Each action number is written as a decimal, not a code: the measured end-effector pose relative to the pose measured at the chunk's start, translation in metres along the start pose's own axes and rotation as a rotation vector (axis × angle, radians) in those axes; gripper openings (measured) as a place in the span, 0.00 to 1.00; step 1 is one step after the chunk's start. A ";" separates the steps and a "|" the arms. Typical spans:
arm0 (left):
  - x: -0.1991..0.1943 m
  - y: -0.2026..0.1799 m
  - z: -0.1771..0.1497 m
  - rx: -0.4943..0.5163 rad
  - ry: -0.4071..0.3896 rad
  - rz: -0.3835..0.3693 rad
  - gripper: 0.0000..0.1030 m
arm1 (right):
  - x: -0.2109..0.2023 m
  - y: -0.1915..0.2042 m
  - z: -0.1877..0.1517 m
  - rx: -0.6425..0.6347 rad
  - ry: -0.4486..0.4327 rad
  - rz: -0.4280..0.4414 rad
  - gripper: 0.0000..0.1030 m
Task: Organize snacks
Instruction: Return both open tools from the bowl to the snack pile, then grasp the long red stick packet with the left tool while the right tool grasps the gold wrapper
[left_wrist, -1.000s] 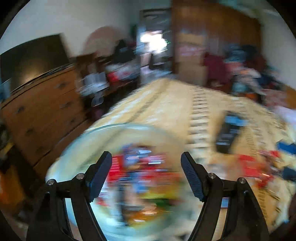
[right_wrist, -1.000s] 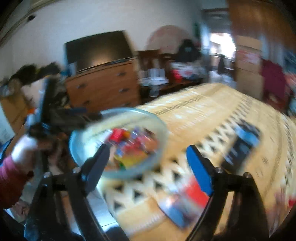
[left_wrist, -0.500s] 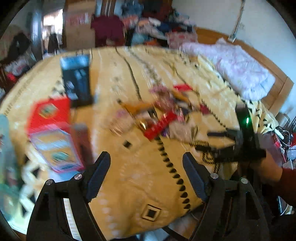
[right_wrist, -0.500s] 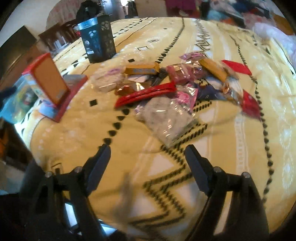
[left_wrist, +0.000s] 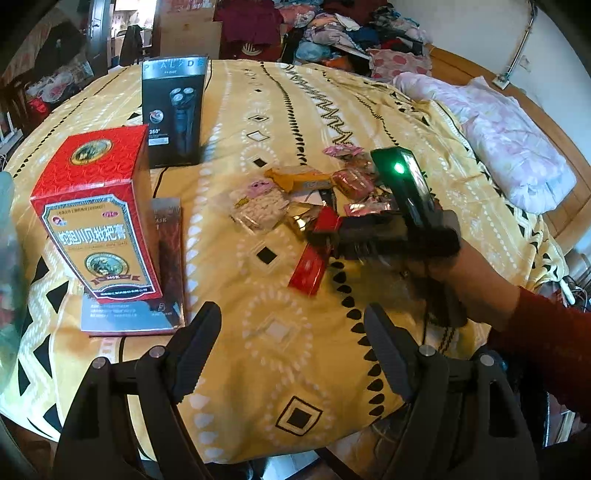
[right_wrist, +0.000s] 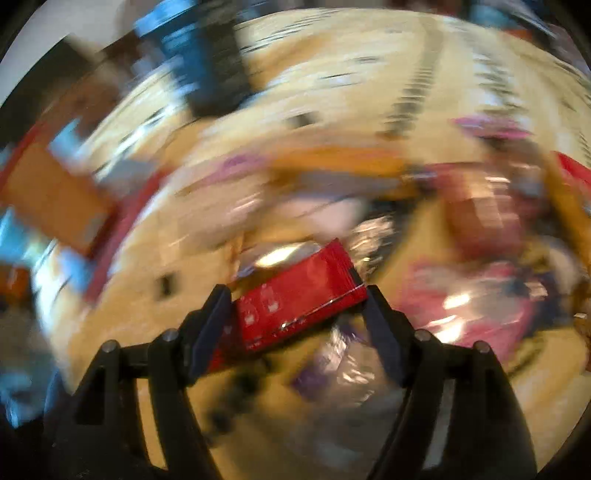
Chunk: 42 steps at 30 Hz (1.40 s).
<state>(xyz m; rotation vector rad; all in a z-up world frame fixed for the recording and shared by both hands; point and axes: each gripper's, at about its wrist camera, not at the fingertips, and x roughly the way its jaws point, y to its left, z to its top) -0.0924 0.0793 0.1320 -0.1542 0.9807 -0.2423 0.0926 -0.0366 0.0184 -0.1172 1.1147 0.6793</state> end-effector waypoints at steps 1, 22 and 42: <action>0.001 0.002 0.000 -0.005 0.003 -0.003 0.79 | -0.004 0.014 -0.008 -0.060 0.024 0.054 0.71; 0.139 -0.026 0.006 0.181 0.097 -0.069 0.61 | -0.088 -0.011 -0.073 0.051 -0.076 0.057 0.71; 0.023 -0.001 -0.030 0.068 -0.085 0.011 0.27 | -0.032 0.031 -0.006 -0.374 0.029 -0.006 0.69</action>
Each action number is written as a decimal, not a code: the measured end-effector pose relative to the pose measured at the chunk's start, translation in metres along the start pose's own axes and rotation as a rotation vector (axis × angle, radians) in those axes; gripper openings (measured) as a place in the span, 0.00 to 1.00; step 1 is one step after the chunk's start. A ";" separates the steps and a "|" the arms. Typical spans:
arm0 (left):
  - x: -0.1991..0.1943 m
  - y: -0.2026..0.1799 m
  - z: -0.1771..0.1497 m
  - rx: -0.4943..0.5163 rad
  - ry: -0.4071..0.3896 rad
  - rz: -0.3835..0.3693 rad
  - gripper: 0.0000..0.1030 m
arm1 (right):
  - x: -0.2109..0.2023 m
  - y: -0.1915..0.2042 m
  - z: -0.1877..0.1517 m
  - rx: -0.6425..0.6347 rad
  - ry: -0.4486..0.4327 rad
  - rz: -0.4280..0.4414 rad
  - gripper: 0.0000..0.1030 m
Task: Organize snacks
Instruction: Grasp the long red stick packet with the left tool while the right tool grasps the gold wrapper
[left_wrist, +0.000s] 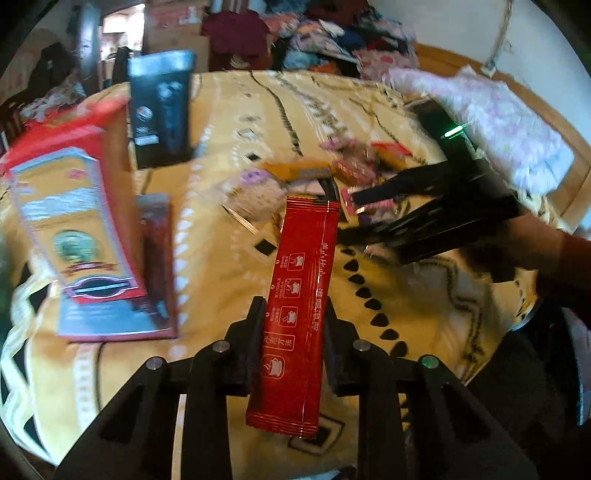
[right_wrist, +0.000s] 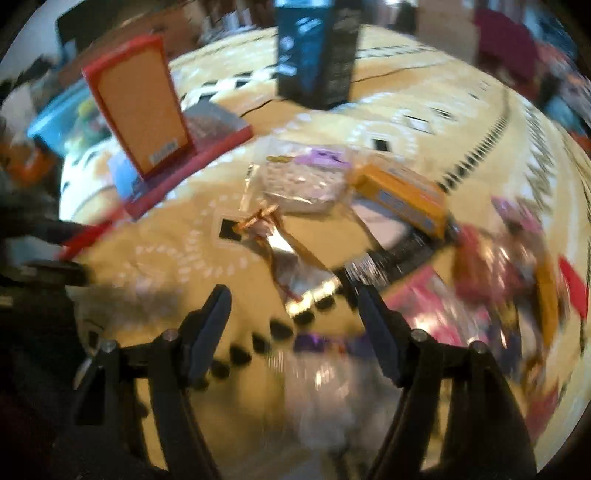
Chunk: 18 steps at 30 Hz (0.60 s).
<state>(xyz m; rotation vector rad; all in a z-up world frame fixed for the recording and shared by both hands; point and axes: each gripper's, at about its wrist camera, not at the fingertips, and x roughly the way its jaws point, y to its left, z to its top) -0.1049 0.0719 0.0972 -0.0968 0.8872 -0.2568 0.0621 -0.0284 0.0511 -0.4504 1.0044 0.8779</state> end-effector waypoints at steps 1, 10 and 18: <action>-0.006 0.001 0.001 -0.006 -0.010 0.002 0.27 | 0.006 0.002 0.005 -0.020 0.008 0.005 0.69; -0.015 0.000 0.012 -0.015 -0.030 0.015 0.27 | 0.054 0.000 0.016 -0.016 0.095 0.004 0.38; -0.016 0.000 0.020 -0.027 -0.046 0.042 0.27 | 0.010 -0.020 -0.017 0.222 -0.025 -0.012 0.26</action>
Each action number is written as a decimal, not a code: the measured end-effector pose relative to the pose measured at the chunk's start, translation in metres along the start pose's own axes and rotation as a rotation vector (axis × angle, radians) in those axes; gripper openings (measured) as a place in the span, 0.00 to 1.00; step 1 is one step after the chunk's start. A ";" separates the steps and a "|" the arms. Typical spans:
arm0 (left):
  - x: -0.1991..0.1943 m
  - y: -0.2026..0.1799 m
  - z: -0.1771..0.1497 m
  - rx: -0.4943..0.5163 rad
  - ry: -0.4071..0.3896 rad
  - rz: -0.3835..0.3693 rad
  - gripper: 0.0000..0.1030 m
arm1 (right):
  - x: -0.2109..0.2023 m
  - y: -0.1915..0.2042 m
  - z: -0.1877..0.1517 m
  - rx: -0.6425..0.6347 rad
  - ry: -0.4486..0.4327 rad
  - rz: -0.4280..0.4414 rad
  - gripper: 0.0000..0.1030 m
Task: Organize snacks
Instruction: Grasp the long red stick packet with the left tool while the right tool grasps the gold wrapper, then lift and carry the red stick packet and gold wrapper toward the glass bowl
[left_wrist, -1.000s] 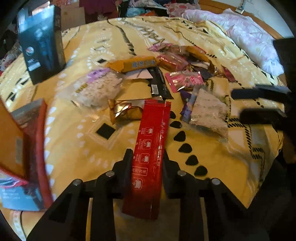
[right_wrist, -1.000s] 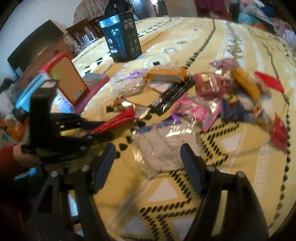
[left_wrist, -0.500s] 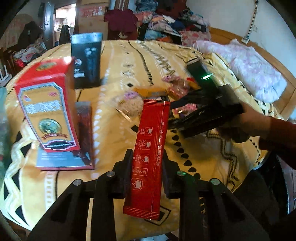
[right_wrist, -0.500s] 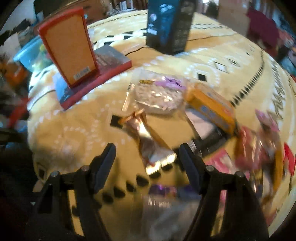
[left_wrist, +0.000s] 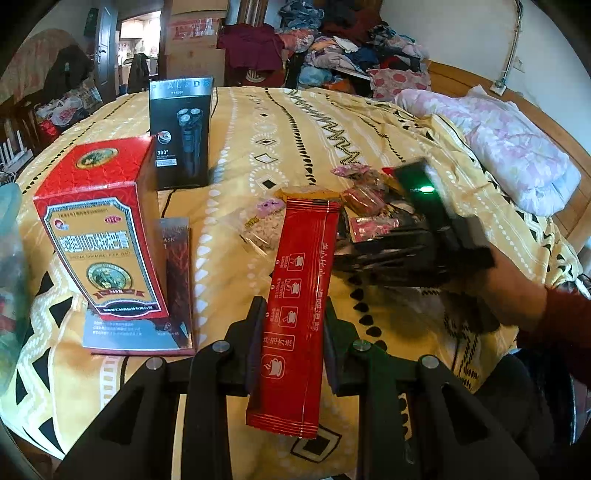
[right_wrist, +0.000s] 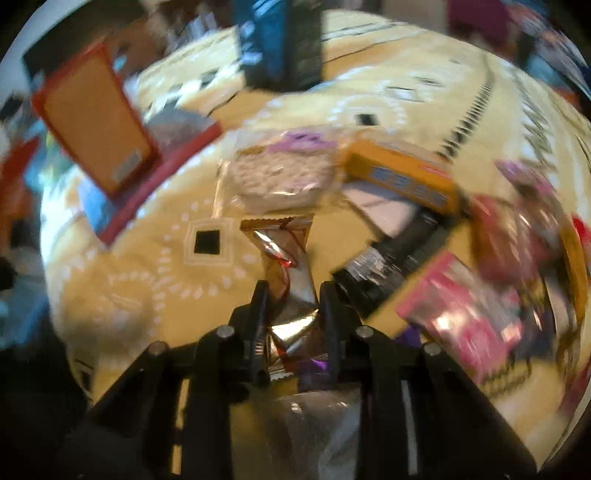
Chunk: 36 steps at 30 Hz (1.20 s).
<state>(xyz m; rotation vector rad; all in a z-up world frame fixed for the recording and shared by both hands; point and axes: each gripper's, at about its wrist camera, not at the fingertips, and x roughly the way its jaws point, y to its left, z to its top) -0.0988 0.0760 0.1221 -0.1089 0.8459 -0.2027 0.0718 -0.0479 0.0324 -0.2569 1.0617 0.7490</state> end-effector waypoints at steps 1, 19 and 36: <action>-0.001 -0.001 0.002 0.002 -0.004 0.002 0.27 | -0.011 -0.005 -0.005 0.043 -0.027 -0.002 0.25; -0.046 -0.007 0.034 0.021 -0.114 0.046 0.27 | -0.130 -0.001 0.000 0.235 -0.315 -0.024 0.23; -0.141 0.104 0.084 -0.119 -0.273 0.279 0.27 | -0.168 0.092 0.118 0.019 -0.432 0.038 0.23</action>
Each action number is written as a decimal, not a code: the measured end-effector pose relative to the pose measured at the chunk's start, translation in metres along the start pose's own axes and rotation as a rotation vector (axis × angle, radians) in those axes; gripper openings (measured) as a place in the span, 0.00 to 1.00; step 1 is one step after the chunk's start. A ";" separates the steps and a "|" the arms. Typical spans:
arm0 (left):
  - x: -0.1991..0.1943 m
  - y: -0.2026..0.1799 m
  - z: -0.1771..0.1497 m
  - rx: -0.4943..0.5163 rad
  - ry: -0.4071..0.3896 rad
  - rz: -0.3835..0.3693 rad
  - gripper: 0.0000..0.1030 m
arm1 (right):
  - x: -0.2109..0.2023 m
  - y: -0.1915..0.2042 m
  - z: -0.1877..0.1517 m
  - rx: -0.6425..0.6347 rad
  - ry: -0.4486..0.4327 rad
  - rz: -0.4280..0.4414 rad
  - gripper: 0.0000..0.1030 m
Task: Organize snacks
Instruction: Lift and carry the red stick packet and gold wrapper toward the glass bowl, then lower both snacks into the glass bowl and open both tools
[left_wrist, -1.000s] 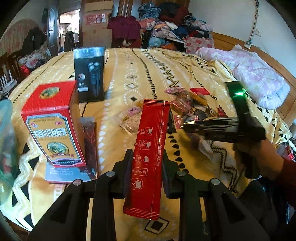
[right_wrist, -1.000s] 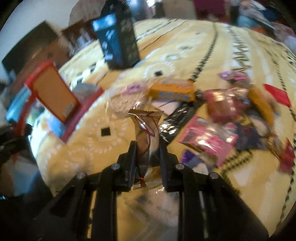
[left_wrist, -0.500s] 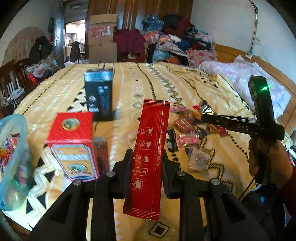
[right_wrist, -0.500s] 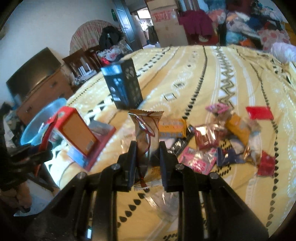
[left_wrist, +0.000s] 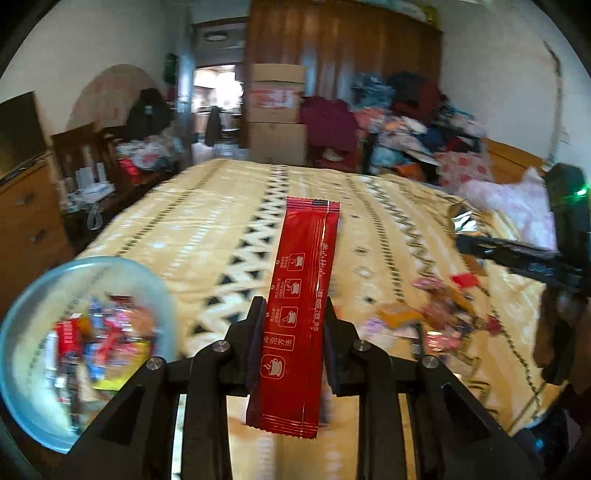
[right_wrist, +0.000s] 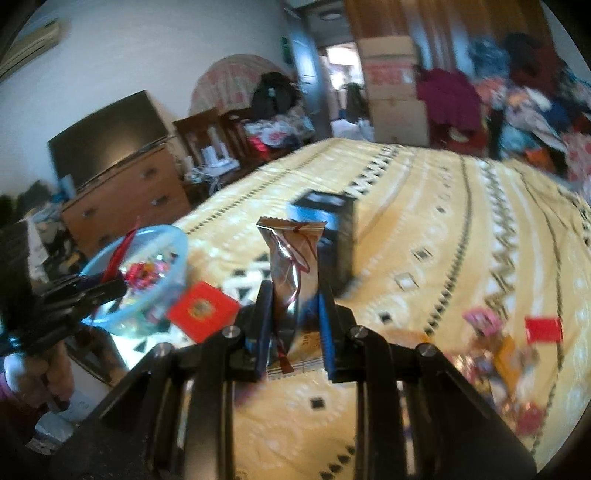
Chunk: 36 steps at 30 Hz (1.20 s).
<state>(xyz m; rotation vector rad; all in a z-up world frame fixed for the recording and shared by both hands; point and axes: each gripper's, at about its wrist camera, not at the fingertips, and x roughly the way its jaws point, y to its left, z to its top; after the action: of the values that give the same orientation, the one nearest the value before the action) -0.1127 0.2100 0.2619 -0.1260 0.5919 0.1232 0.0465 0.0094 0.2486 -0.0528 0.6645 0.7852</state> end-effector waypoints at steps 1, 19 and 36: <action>-0.002 0.014 0.002 -0.013 0.000 0.025 0.27 | 0.004 0.010 0.007 -0.017 0.001 0.011 0.23; -0.010 0.191 0.007 -0.185 0.030 0.244 0.27 | 0.109 0.164 0.076 -0.210 0.111 0.224 0.23; 0.042 0.277 -0.002 -0.300 0.148 0.276 0.27 | 0.226 0.236 0.072 -0.200 0.360 0.323 0.23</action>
<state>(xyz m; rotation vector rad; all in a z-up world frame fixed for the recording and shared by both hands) -0.1209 0.4859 0.2139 -0.3459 0.7344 0.4744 0.0439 0.3431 0.2229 -0.2797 0.9472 1.1675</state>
